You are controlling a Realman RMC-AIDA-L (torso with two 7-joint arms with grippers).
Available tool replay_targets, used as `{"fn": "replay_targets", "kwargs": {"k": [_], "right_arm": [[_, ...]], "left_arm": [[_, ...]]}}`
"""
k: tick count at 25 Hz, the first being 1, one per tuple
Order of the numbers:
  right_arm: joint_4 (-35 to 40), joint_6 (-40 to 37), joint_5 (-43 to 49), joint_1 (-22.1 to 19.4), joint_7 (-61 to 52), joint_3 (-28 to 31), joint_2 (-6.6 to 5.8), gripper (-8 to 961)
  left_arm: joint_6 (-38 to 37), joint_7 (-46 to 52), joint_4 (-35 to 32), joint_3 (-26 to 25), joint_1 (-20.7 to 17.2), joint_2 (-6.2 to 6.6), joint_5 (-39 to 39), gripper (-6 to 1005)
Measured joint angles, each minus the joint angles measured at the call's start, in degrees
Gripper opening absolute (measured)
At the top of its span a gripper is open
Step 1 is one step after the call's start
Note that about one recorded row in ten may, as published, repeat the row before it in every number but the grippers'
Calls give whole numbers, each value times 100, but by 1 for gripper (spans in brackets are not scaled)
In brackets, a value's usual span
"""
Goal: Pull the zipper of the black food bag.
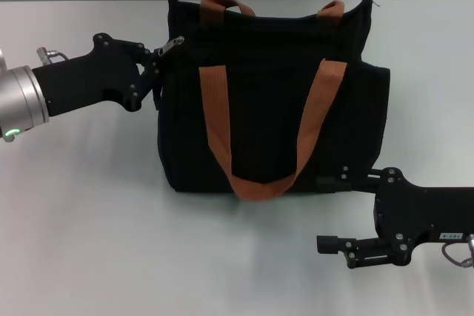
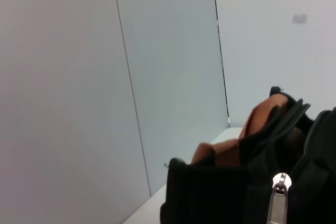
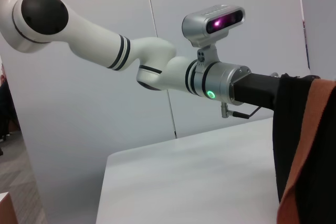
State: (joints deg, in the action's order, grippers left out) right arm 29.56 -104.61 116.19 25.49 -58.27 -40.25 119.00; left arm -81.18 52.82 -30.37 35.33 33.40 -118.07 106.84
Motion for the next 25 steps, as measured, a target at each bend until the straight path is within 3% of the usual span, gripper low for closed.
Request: {"fn": "replay_targets", "kwargs": {"k": [15, 25], "right_arm": [[-52, -95, -186, -1, -14, 0, 0, 738], [-24, -580, -393, 71, -509, 37, -25, 727]], "left_arm": [[-357, -124, -157, 1, -151, -2, -210, 25], [-491, -301, -270, 8, -170, -5, -313, 25]]}}
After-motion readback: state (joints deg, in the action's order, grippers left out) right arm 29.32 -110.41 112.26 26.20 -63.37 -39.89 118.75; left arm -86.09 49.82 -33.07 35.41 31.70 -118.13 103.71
